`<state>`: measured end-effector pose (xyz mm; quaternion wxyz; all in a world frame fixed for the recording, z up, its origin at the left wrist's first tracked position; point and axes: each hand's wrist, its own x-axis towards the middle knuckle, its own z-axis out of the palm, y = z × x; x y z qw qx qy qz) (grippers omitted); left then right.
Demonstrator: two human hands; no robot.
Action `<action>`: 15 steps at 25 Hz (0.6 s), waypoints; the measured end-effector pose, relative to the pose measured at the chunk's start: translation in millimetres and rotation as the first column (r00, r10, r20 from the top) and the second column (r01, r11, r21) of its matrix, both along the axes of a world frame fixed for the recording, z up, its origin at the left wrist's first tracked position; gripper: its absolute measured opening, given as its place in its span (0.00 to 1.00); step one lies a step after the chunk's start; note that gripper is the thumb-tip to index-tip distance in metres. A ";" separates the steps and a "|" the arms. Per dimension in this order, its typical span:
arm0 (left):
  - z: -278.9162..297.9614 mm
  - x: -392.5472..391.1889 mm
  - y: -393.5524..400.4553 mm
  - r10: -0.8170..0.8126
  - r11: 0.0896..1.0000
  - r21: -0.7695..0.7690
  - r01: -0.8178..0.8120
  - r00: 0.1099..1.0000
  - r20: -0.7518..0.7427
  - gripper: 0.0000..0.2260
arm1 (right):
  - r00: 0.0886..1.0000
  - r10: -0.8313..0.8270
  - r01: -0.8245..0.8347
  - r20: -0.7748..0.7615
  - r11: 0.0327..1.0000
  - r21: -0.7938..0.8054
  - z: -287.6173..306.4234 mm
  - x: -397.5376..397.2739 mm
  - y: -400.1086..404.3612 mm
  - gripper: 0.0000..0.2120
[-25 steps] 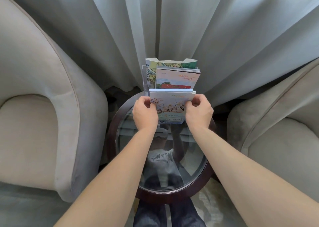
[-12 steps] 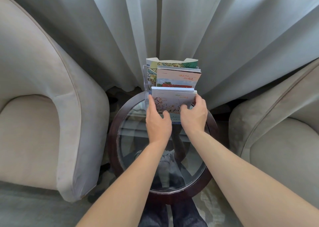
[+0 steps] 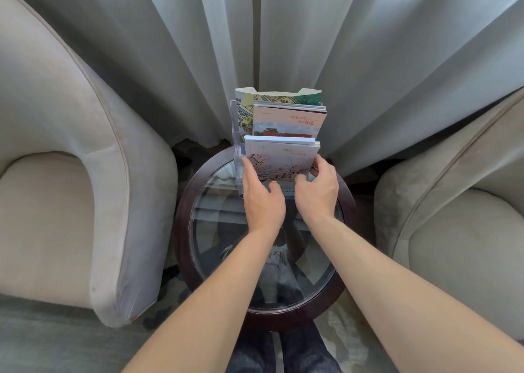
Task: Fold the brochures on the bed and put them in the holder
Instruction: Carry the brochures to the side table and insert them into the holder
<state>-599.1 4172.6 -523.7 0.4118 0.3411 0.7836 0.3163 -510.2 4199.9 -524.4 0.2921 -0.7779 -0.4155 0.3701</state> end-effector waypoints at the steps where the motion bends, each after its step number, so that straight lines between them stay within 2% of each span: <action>1: -0.2 0.7 0.9 0.006 1.000 -0.014 -0.006 1.000 0.008 0.34 | 1.000 -0.005 0.005 -0.002 1.000 0.003 -1.1 0.2 -0.2 0.25; 4: -0.1 3.8 4.0 0.039 0.998 -0.045 -0.038 0.999 0.036 0.33 | 0.999 -0.031 0.031 -0.017 0.999 0.018 -3.4 0.2 -1.2 0.26; 10: -0.7 3.3 0.7 0.023 0.999 -0.038 -0.022 0.999 0.027 0.35 | 0.999 0.016 -0.017 0.029 0.998 0.061 -4.5 3.6 -2.3 0.21; 15: -3.0 -5.2 3.4 -0.010 0.998 -0.062 0.008 0.999 -0.030 0.37 | 0.996 0.076 -0.078 0.038 0.996 0.048 -4.7 5.3 -2.3 0.30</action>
